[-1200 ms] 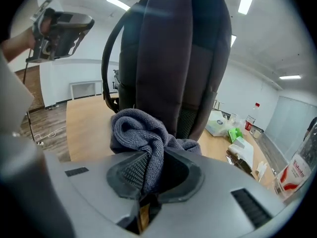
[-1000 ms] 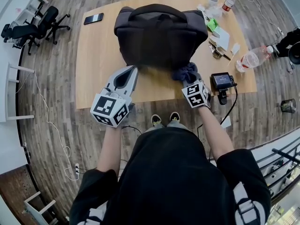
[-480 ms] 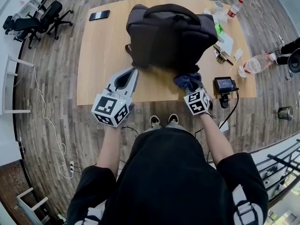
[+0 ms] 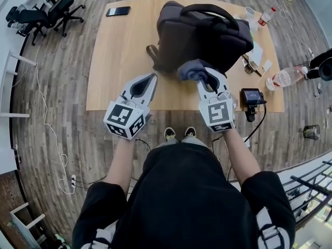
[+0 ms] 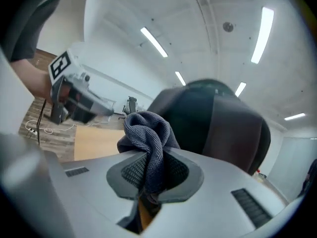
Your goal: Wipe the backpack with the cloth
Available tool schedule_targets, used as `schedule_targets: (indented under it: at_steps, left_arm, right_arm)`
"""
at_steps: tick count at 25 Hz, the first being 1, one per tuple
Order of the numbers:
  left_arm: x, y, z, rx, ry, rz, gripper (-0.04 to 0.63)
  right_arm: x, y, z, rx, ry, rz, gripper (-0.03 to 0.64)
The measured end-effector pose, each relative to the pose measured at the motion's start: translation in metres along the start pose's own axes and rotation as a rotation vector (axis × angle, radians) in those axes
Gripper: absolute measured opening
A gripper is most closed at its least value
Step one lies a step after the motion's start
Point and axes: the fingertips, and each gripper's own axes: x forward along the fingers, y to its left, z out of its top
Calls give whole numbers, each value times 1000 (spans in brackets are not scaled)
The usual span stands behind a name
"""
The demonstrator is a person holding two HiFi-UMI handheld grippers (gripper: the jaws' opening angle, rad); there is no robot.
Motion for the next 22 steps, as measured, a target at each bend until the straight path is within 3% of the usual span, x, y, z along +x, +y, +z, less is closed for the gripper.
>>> schedule_targets:
  at_steps: [4, 11, 16, 22]
  left_arm:
    - [-4, -2, 0, 7, -10, -10, 17]
    - [-9, -4, -3, -5, -31, -8, 17]
    - [-9, -1, -1, -13, -31, 15, 17]
    - [-4, -2, -3, -12, -20, 17, 17]
  right_arm:
    - [2, -27, 80, -57, -142, -47, 49]
    - [28, -54, 150, -121, -174, -92, 51]
    - [45, -41, 143, -116, -141, -102, 49]
    - [70, -3, 93, -92, -62, -64, 49]
